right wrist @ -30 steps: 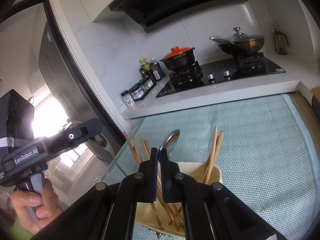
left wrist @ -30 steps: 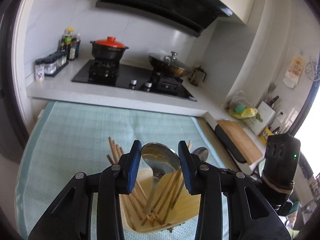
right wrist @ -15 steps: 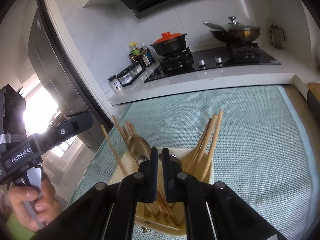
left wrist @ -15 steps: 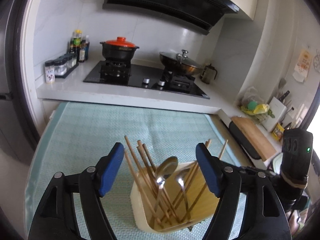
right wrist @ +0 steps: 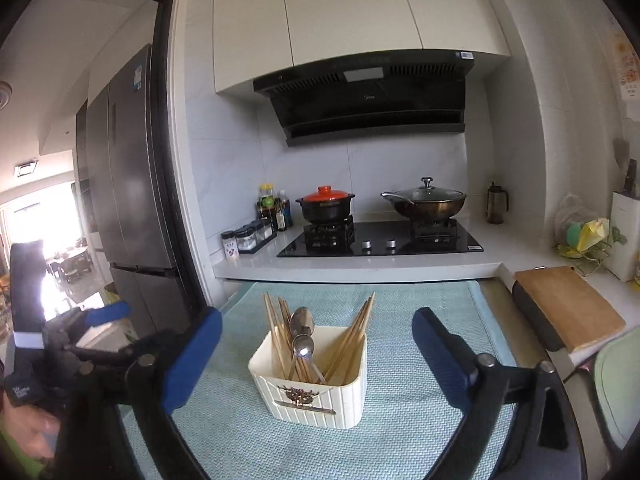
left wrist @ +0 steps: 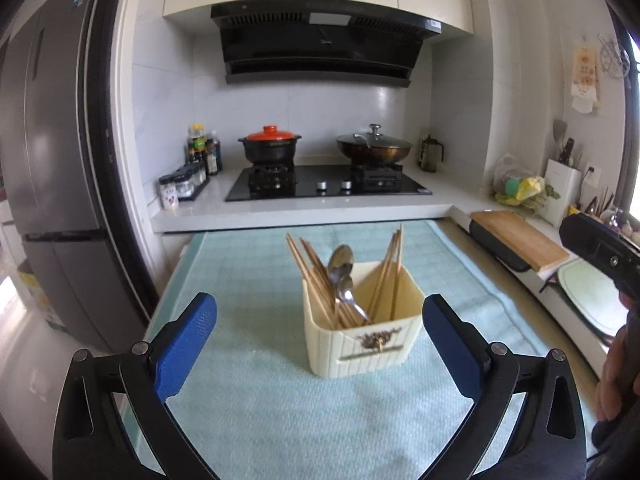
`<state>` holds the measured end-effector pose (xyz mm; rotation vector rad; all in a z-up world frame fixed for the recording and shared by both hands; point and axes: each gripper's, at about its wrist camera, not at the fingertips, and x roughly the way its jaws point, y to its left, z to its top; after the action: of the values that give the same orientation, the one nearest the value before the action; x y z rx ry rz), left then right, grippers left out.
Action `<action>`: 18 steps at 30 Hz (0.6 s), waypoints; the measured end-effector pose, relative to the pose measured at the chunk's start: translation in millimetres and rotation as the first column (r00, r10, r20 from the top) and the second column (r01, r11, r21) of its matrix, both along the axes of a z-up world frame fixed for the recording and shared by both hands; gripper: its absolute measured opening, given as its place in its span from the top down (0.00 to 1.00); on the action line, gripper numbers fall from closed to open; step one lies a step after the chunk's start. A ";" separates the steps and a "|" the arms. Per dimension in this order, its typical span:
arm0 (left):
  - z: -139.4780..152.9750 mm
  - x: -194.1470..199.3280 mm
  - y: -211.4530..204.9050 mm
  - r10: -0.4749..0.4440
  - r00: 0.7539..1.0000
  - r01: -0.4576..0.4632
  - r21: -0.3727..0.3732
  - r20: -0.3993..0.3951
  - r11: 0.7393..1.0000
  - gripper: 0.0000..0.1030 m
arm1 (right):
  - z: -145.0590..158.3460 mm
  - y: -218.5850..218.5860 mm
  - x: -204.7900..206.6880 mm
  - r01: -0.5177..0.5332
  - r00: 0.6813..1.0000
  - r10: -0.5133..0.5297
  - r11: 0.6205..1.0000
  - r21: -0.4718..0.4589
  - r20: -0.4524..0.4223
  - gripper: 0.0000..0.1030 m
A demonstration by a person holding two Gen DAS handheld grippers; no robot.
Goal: Organize utensils
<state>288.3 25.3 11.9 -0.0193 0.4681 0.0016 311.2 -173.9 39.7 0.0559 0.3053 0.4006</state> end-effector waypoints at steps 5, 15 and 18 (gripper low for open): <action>-10.7 -38.3 -10.7 0.066 0.998 -0.064 0.081 -0.023 0.995 0.00 | -5.1 -9.9 -21.6 -0.033 0.995 0.040 0.997 0.076 -0.093 0.00; -4.7 -87.5 -1.8 0.117 0.993 -0.116 0.057 -0.024 0.992 0.00 | -29.5 10.4 -67.3 -0.004 0.987 -0.012 0.995 -0.100 -0.159 0.00; -2.5 -96.4 -0.6 0.115 0.993 -0.113 0.043 -0.025 0.993 0.00 | -32.0 13.6 -81.2 0.006 0.989 -0.025 0.991 -0.132 -0.144 0.00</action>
<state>191.9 24.6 9.5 -0.0052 0.4942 0.1240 230.0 -160.3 7.6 -0.0422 0.4739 0.3611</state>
